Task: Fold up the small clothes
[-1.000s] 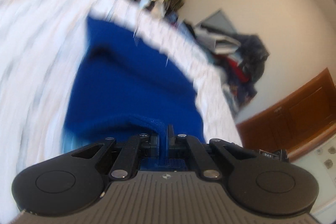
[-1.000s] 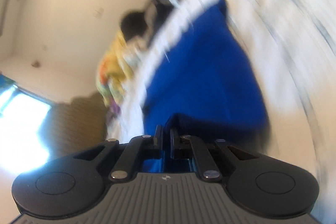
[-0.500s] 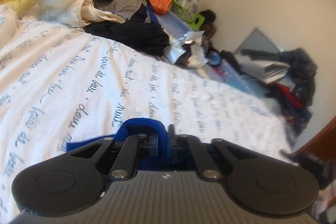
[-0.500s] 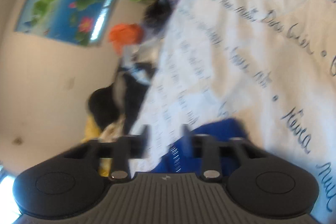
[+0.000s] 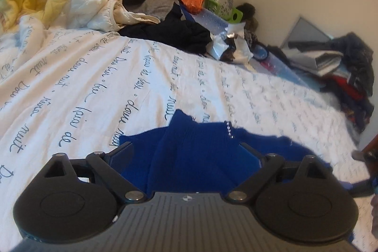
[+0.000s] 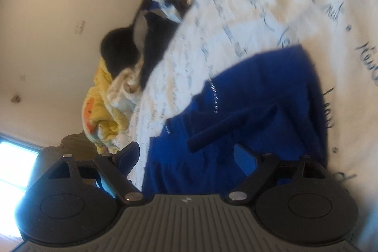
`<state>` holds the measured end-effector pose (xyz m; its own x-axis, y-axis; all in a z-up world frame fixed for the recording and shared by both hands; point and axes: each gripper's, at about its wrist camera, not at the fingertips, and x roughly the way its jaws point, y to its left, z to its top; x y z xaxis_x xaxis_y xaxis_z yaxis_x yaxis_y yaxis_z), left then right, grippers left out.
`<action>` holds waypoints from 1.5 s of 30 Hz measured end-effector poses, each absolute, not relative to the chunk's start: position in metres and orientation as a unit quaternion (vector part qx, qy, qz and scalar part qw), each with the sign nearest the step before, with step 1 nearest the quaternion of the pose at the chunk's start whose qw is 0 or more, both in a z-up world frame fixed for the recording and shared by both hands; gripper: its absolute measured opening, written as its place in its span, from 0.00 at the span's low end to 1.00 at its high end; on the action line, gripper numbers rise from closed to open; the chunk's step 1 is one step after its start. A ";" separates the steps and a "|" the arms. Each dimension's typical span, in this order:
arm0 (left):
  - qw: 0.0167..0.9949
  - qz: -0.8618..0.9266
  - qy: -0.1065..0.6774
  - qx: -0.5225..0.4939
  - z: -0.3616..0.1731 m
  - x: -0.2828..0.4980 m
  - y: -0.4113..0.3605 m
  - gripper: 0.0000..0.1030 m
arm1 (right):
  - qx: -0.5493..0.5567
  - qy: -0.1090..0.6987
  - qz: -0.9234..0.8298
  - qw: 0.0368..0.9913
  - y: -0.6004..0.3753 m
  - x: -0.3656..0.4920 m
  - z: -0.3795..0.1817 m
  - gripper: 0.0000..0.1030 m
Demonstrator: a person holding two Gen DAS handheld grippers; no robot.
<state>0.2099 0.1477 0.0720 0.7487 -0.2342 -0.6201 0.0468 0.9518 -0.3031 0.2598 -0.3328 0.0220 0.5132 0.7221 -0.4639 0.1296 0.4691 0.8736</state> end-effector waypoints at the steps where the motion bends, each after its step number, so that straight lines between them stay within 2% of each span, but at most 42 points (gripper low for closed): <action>1: 0.924 -0.083 0.350 -0.131 0.070 0.211 0.143 0.90 | 0.480 0.471 0.197 0.713 -0.327 0.273 0.012 0.85; 2: 0.923 -0.090 0.353 -0.124 0.068 0.215 0.135 0.89 | 0.483 0.478 0.185 0.710 -0.325 0.280 0.007 0.85; 5: 0.931 -0.087 0.341 -0.102 0.070 0.216 0.125 0.89 | 0.529 0.343 0.161 0.759 -0.346 0.278 0.022 0.85; 7: 0.932 -0.088 0.335 -0.107 0.073 0.214 0.130 0.89 | 0.549 0.345 0.166 0.743 -0.353 0.277 0.021 0.85; 9: 0.936 -0.089 0.326 -0.104 0.075 0.208 0.136 0.89 | 0.487 0.375 0.166 0.771 -0.350 0.271 0.026 0.85; 12: 0.942 -0.076 0.320 -0.070 0.074 0.210 0.138 0.89 | 0.308 0.382 0.106 0.865 -0.337 0.259 0.044 0.85; 15: 0.939 -0.037 0.338 -0.040 0.066 0.229 0.131 0.84 | 0.245 0.386 0.089 0.885 -0.330 0.268 0.048 0.84; 16: 0.937 -0.026 0.347 -0.034 0.063 0.237 0.128 0.79 | 0.241 0.393 0.088 0.883 -0.327 0.274 0.047 0.84; 17: 0.933 -0.017 0.357 -0.029 0.060 0.246 0.125 0.68 | 0.234 0.399 0.093 0.882 -0.323 0.280 0.046 0.81; 18: 0.930 -0.013 0.368 -0.025 0.056 0.255 0.121 0.64 | 0.225 0.405 0.105 0.880 -0.316 0.287 0.045 0.70; 20: 0.921 -0.016 0.389 -0.020 0.047 0.272 0.113 0.62 | 0.198 0.433 0.123 0.871 -0.297 0.300 0.042 0.56; 23: 0.911 -0.001 0.412 0.015 0.031 0.288 0.099 0.63 | 0.118 0.453 0.115 0.876 -0.271 0.310 0.036 0.46; 24: 0.910 -0.002 0.413 0.022 0.028 0.290 0.096 0.60 | 0.098 0.456 0.115 0.877 -0.264 0.310 0.036 0.24; 25: 0.914 -0.011 0.405 0.026 0.028 0.289 0.093 0.34 | 0.089 0.461 0.117 0.875 -0.262 0.311 0.035 0.07; 26: 0.916 -0.023 0.400 0.030 0.032 0.287 0.090 0.12 | 0.092 0.456 0.124 0.877 -0.262 0.310 0.038 0.07; 30: 0.950 0.005 0.310 0.039 0.060 0.269 0.088 0.11 | 0.132 0.344 0.123 0.921 -0.286 0.289 0.066 0.06; 31: 0.949 0.015 0.311 0.040 0.058 0.274 0.088 0.11 | 0.148 0.335 0.099 0.925 -0.297 0.291 0.061 0.06; 34: 0.925 0.020 0.375 0.054 0.029 0.291 0.083 0.12 | 0.188 0.395 0.073 0.896 -0.306 0.306 0.023 0.07; 35: 0.928 0.028 0.364 0.069 0.023 0.288 0.079 0.15 | 0.196 0.382 0.075 0.900 -0.306 0.302 0.018 0.08; 36: 0.931 0.031 0.353 0.085 0.021 0.284 0.076 0.16 | 0.200 0.368 0.071 0.905 -0.304 0.296 0.017 0.13; 37: 0.932 0.030 0.349 0.094 0.022 0.279 0.074 0.23 | 0.208 0.368 0.066 0.904 -0.305 0.293 0.018 0.19; 38: 0.933 0.032 0.345 0.099 0.025 0.273 0.075 0.39 | 0.219 0.370 0.066 0.900 -0.307 0.288 0.020 0.20; 39: 0.936 0.035 0.336 0.098 0.031 0.262 0.080 0.47 | 0.230 0.369 0.066 0.898 -0.310 0.278 0.024 0.29; 40: 0.942 0.036 0.321 0.089 0.038 0.246 0.088 0.65 | 0.239 0.365 0.063 0.898 -0.314 0.266 0.030 0.37; 41: 0.948 0.036 0.307 0.079 0.045 0.229 0.096 0.81 | 0.246 0.360 0.063 0.898 -0.320 0.250 0.038 0.60; 42: 0.952 0.039 0.295 0.071 0.053 0.207 0.105 0.85 | 0.251 0.349 0.070 0.900 -0.326 0.229 0.045 0.80; 43: 0.956 0.043 0.285 0.054 0.060 0.183 0.117 0.87 | 0.254 0.336 0.080 0.903 -0.333 0.208 0.050 0.85; 45: 0.956 0.033 0.291 -0.023 0.066 0.138 0.147 0.87 | 0.260 0.334 0.103 0.900 -0.347 0.164 0.054 0.84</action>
<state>0.1378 0.1474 0.0663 0.8289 0.0496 -0.5572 -0.0765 0.9967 -0.0252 0.1640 -0.3467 0.0536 0.7551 0.3600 -0.5479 -0.0124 0.8434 0.5372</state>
